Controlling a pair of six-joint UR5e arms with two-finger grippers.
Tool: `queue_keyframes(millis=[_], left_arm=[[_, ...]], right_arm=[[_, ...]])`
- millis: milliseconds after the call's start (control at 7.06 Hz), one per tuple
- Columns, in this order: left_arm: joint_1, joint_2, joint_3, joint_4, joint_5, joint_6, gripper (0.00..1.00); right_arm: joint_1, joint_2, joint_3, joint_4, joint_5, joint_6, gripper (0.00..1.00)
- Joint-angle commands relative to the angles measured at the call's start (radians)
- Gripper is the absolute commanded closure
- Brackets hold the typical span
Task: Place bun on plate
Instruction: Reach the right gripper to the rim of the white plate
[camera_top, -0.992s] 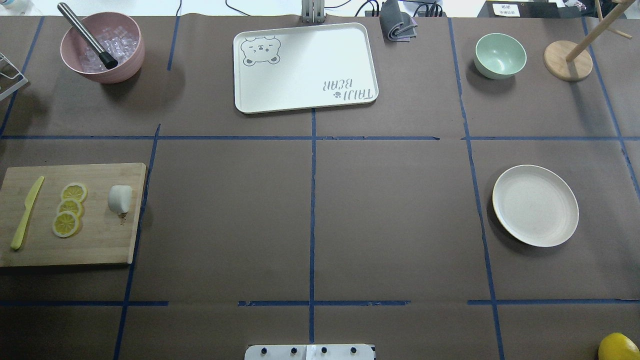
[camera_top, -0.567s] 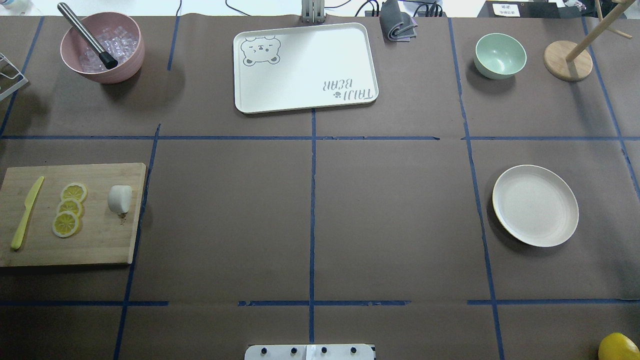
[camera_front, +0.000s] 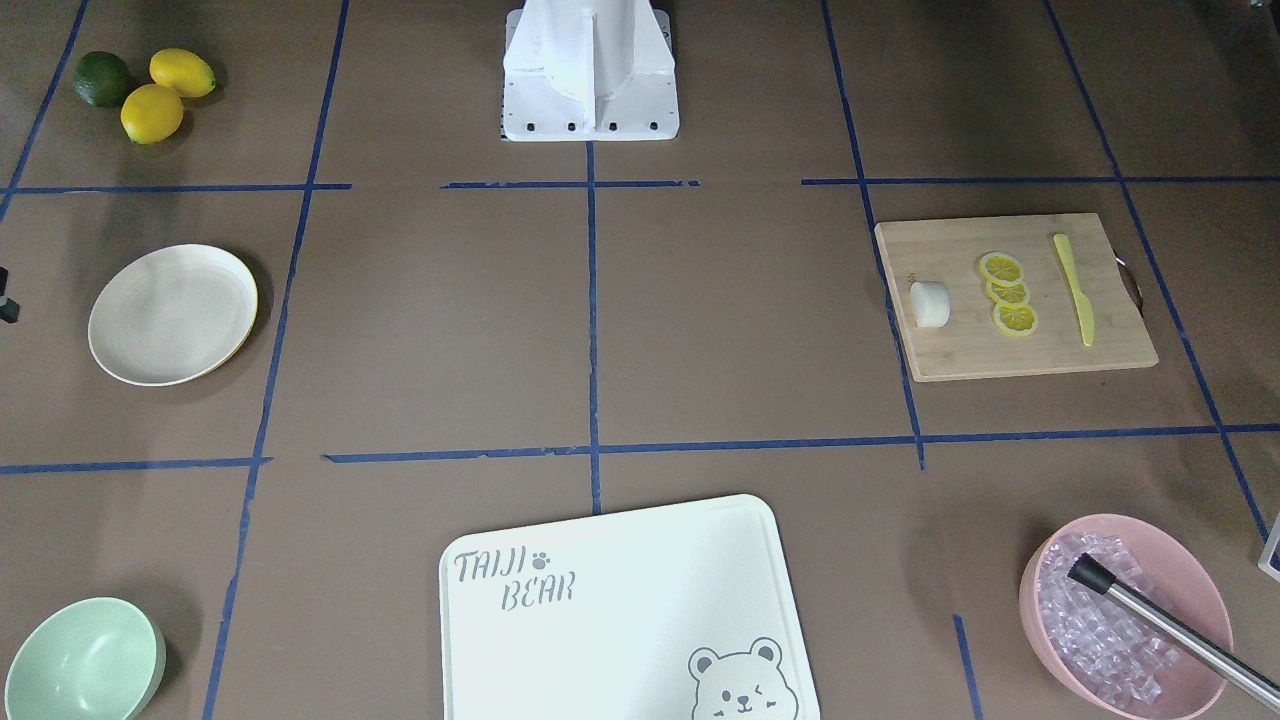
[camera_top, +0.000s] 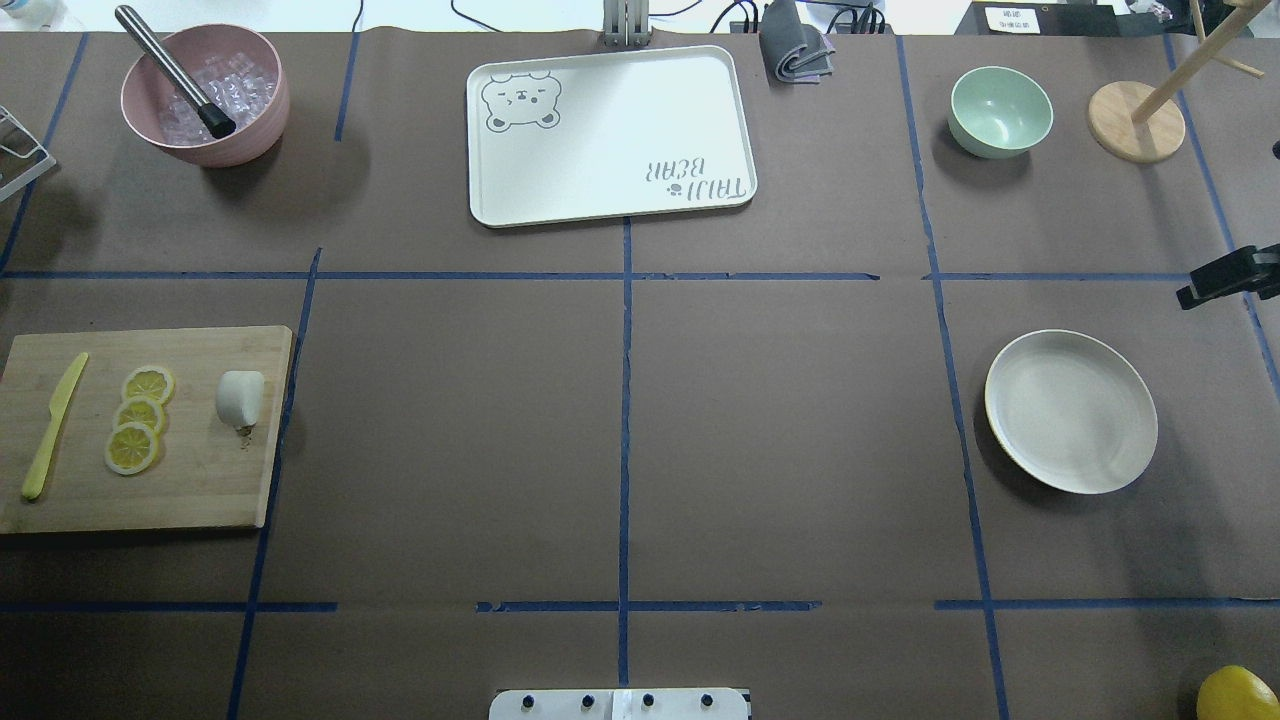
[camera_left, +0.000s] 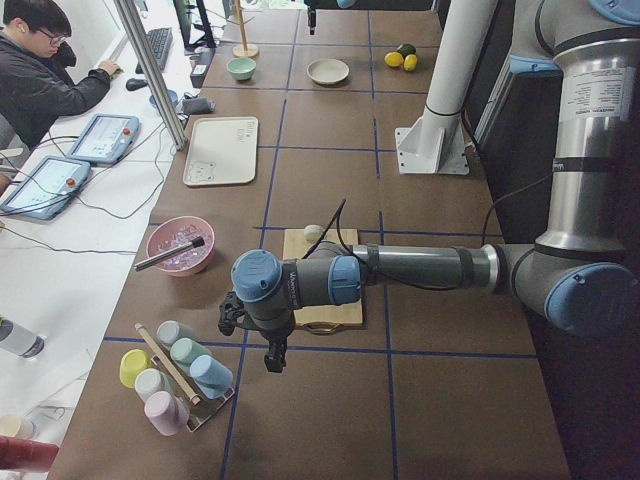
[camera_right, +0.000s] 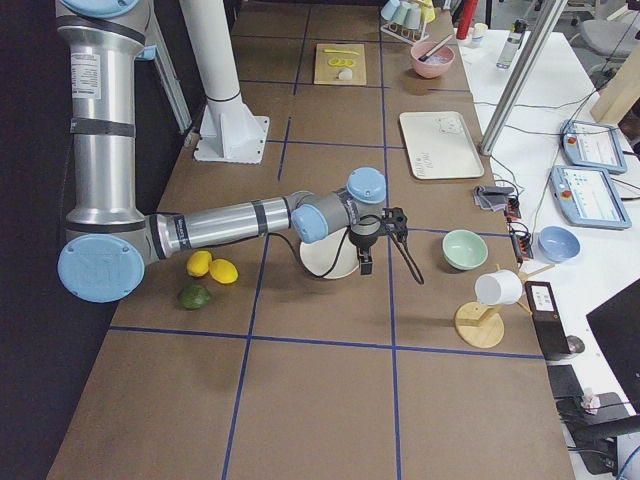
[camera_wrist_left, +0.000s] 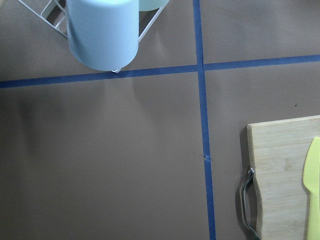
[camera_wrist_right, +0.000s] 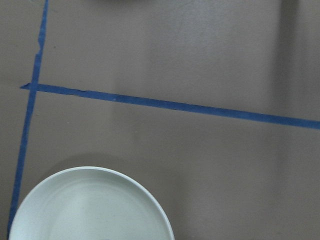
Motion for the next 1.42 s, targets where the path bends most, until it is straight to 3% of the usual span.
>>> queue_keyframes(millis=[0,425,567,850,992,1133,1275], left_arm=[[0.001,-0.003,0.002,-0.002,0.000,0.001,0.00],[0.001,-0.003,0.002,-0.002,0.000,0.001,0.00],[0.001,-0.003,0.002,-0.002,0.000,0.001,0.00],[0.001,-0.003,0.002,-0.002,0.000,0.001,0.00],[0.001,-0.003,0.002,-0.002,0.000,0.001,0.00],[0.001,-0.003,0.002,-0.002,0.000,0.001,0.00],[0.001,-0.003,0.003,-0.002,0.000,0.001,0.00]], right_arm=[[-0.136,-0.059,-0.002,0.233,-0.059,0.247,0.01],[-0.191,-0.118,-0.086,0.360,-0.110,0.285,0.04],[-0.208,-0.108,-0.180,0.442,-0.110,0.285,0.04],[-0.216,-0.108,-0.209,0.495,-0.110,0.291,0.09],[-0.219,-0.108,-0.218,0.497,-0.105,0.291,0.26],[-0.219,-0.108,-0.211,0.497,-0.095,0.291,0.69],[-0.219,-0.108,-0.207,0.497,-0.093,0.291,0.88]])
